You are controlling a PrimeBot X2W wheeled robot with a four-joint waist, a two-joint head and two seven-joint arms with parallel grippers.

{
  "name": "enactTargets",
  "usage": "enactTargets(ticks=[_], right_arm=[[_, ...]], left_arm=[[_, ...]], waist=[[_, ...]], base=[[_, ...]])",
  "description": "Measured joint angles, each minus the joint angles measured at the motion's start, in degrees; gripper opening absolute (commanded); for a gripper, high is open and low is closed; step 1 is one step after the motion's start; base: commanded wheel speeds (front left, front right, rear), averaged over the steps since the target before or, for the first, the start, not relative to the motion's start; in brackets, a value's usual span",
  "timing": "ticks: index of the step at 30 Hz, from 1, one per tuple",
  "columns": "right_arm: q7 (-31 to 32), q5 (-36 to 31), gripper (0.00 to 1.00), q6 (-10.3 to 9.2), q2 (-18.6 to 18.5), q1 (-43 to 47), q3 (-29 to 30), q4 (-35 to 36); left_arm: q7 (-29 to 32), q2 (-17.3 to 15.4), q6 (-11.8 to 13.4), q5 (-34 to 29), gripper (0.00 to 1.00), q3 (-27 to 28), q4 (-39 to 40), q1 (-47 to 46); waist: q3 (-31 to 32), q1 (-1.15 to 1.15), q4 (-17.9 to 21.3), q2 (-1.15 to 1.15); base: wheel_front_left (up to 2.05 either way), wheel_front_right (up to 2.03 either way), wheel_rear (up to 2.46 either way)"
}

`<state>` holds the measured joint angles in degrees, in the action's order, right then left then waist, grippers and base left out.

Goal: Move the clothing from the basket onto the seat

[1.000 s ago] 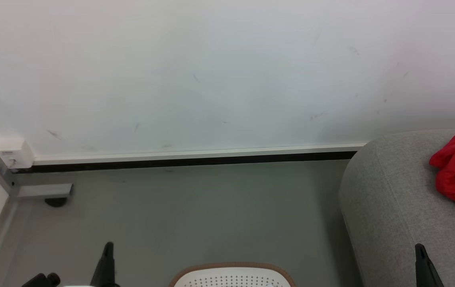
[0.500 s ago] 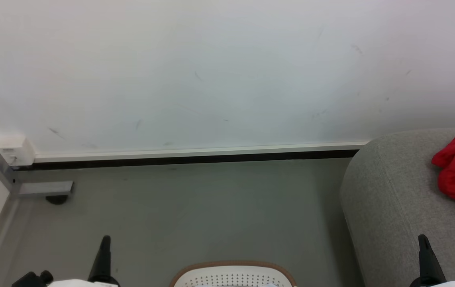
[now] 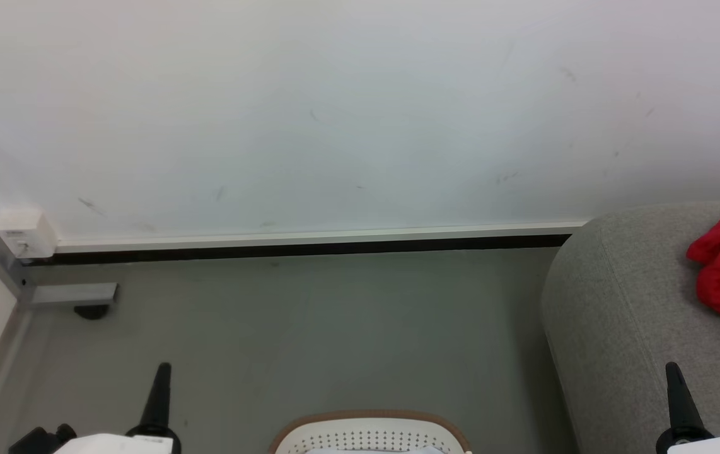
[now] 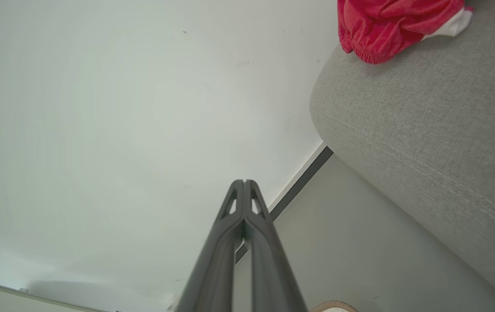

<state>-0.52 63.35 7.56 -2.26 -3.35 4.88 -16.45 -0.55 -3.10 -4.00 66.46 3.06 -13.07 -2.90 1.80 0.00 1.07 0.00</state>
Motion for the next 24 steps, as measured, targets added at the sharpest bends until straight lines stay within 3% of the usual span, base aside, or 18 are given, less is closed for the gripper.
enactTargets(ticks=[24], right_arm=[[3.1,13.3,0.0,-0.01,-0.4,-1.4,0.6,0.7]], left_arm=[[3.3,0.1,0.0,11.9,0.0,1.6,1.0,-1.4]], waist=[[-0.7,0.0,-0.4,0.0]], base=[[0.0,0.0,0.0]])
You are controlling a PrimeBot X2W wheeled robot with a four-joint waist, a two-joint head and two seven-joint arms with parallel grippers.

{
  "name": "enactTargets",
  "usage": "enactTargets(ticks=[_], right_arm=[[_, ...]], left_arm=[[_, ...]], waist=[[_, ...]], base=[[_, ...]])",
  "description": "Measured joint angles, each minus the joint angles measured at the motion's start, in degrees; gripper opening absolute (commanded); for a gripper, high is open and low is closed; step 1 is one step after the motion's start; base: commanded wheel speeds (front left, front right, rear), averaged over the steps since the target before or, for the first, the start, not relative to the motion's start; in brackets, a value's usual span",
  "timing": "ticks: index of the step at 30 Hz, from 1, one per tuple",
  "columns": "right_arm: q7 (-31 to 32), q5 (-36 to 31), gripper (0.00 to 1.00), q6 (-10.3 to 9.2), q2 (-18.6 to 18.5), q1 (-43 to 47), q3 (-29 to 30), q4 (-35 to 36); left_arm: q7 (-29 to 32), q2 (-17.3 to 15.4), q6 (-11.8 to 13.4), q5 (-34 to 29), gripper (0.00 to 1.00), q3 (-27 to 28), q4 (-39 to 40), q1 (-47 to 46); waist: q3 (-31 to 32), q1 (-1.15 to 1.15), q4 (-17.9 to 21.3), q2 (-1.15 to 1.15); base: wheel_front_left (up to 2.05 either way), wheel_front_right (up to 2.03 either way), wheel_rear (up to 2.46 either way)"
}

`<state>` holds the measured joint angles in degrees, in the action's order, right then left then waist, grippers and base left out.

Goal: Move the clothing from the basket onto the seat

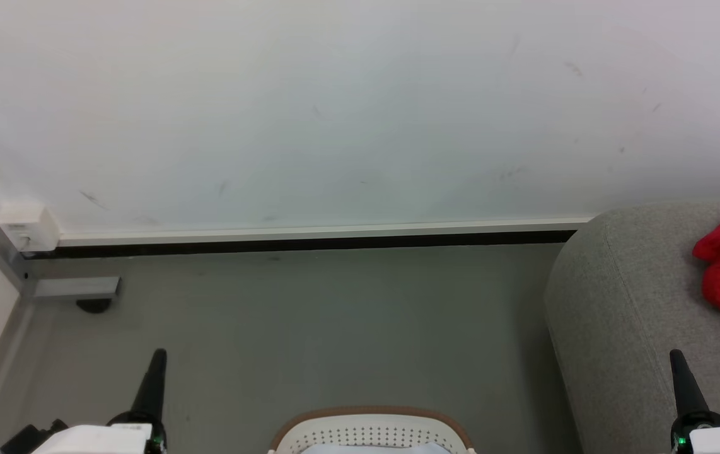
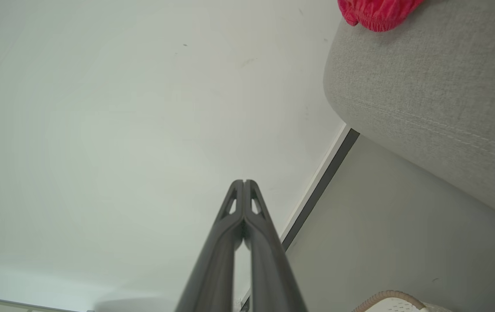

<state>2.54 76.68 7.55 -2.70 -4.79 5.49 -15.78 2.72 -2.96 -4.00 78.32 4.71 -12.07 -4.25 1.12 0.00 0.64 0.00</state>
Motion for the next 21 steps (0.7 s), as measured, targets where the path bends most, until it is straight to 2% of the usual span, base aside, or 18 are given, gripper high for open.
enactTargets(ticks=[21], right_arm=[[2.2,9.6,0.0,0.0,-0.4,-1.3,0.3,0.6]], left_arm=[[2.3,0.1,0.0,8.3,0.0,1.1,0.9,-1.0]], waist=[[-0.6,0.0,-0.4,0.0]], base=[[0.0,0.0,0.0]])
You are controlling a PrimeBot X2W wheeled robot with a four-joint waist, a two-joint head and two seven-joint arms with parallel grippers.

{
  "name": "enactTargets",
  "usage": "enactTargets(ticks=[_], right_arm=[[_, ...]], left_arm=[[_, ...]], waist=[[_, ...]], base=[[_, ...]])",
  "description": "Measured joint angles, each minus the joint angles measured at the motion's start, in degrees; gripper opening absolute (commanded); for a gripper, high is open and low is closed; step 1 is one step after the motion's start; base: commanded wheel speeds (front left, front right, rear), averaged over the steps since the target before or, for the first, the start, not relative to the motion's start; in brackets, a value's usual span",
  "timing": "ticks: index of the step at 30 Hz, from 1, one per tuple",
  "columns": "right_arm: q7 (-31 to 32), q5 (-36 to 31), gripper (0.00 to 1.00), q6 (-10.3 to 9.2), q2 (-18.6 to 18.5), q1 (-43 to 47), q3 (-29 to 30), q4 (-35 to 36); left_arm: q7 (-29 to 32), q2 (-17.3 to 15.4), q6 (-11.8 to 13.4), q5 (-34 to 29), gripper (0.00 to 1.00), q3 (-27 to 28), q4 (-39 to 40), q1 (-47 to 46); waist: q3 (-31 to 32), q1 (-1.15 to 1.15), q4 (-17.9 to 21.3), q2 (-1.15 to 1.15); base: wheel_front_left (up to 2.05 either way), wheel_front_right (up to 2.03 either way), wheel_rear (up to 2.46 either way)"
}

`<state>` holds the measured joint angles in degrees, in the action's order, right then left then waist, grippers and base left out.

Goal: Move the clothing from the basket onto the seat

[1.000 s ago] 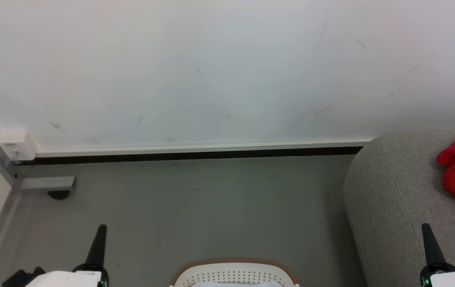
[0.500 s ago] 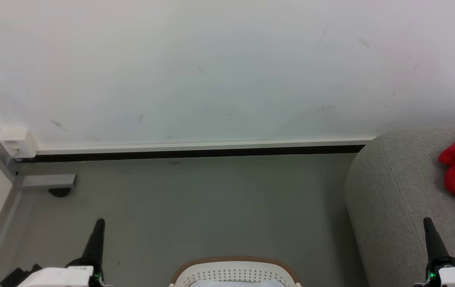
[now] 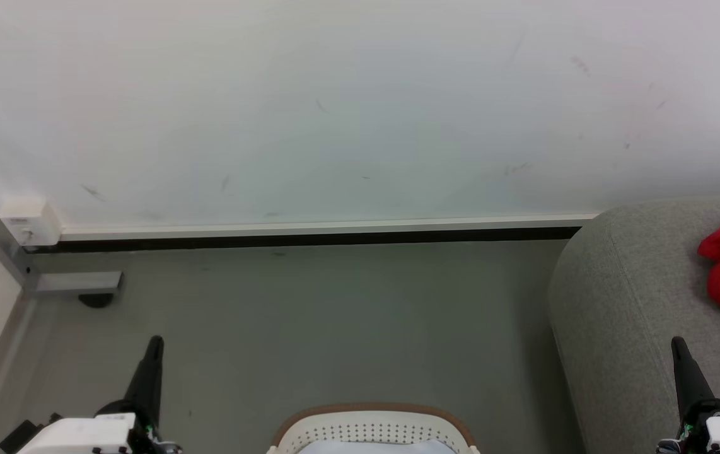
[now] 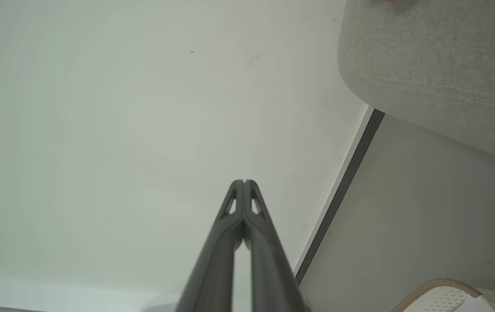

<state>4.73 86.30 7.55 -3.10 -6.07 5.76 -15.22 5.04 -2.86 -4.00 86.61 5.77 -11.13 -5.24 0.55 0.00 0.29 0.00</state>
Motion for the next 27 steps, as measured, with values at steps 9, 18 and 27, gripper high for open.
enactTargets(ticks=[9,18,27], right_arm=[[0.8,3.8,0.0,0.0,-0.1,-0.7,0.1,0.2],[1.3,6.6,0.0,0.0,-0.2,-0.9,0.1,0.3],[1.3,6.6,0.0,0.0,-0.3,-0.9,0.1,0.3]], left_arm=[[0.9,0.0,0.0,3.4,0.0,0.5,0.3,-0.4],[1.5,0.0,0.0,5.4,0.0,0.9,0.5,-0.6],[1.5,0.1,0.0,5.4,0.0,0.9,0.5,-0.6]], waist=[[-0.3,0.0,-0.2,0.0],[-0.4,0.0,-0.3,0.0],[-0.4,0.0,-0.3,0.0]], base=[[0.0,0.0,0.0],[0.0,0.0,0.0],[0.0,0.0,0.0]])
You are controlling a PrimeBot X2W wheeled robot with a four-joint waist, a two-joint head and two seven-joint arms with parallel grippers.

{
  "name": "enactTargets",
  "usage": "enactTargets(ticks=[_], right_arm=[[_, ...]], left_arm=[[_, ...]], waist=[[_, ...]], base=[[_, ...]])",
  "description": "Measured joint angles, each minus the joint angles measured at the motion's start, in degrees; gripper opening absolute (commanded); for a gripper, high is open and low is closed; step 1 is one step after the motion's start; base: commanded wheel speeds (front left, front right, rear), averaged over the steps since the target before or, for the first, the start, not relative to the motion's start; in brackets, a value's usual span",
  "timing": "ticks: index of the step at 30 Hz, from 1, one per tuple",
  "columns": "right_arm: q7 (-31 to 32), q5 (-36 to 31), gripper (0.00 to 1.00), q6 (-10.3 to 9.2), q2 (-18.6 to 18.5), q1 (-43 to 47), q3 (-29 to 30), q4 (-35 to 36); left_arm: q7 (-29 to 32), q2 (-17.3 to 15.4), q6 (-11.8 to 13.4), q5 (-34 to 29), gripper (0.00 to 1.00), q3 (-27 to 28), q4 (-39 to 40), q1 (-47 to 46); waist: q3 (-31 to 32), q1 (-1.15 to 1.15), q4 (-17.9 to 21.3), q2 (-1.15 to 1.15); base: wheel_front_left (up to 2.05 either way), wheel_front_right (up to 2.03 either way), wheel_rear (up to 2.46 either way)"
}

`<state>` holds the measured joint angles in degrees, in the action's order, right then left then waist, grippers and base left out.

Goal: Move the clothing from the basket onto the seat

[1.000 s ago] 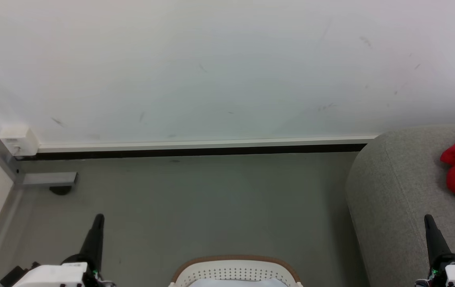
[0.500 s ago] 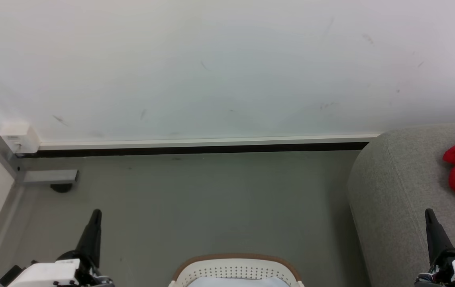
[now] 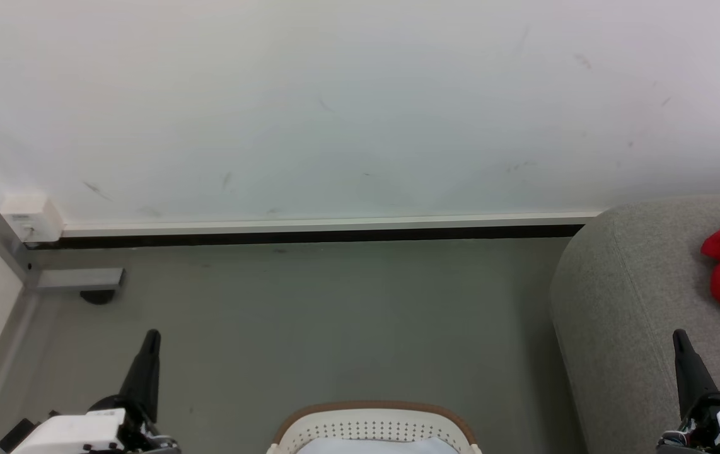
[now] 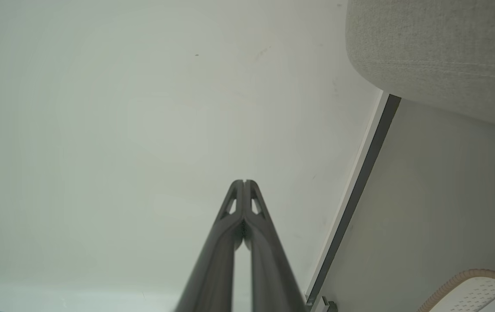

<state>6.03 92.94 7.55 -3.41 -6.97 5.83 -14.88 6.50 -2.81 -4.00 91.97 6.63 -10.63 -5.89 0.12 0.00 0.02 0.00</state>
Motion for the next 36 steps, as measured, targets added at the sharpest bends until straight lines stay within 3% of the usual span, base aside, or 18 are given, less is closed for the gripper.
enactTargets(ticks=[36], right_arm=[[-0.3,0.4,0.0,0.0,-0.3,0.0,-0.5,0.0]], left_arm=[[0.0,0.0,0.0,0.0,0.0,0.0,0.0,0.0]], waist=[[0.0,0.0,0.0,0.0]], base=[[0.0,0.0,0.0]])
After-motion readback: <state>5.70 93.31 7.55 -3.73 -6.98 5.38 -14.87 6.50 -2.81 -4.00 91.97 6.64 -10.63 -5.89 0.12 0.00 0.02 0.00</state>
